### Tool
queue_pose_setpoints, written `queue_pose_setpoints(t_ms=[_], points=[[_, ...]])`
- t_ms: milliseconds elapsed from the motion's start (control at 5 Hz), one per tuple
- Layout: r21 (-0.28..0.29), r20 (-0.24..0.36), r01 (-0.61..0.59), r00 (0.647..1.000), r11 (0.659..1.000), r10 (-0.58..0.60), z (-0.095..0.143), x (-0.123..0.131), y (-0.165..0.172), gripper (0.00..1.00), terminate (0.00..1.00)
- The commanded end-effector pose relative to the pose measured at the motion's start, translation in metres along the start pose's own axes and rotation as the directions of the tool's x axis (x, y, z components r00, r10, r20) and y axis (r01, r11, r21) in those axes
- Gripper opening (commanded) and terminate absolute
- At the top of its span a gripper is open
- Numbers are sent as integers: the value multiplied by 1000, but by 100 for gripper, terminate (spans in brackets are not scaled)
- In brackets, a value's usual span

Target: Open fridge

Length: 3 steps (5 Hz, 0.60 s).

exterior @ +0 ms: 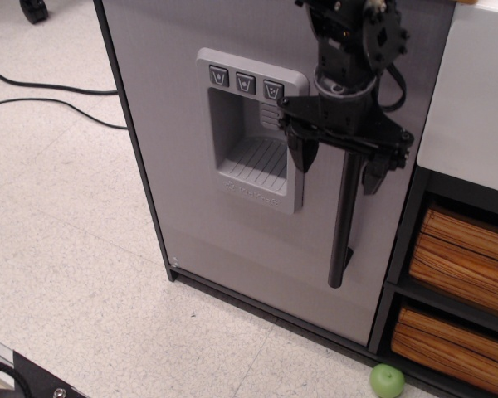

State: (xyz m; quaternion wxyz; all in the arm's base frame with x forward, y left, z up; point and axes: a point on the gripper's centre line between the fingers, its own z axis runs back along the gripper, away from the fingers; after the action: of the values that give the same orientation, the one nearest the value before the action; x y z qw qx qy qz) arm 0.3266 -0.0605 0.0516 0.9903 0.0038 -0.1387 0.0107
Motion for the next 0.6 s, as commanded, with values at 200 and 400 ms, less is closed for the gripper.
queue_pose_setpoints(t_ms=[200,400], points=[[5,78,18,997,1000,-18,1,28,-8,0,0],[24,102,21,995,999,-24,-5,30,-12,0,0]])
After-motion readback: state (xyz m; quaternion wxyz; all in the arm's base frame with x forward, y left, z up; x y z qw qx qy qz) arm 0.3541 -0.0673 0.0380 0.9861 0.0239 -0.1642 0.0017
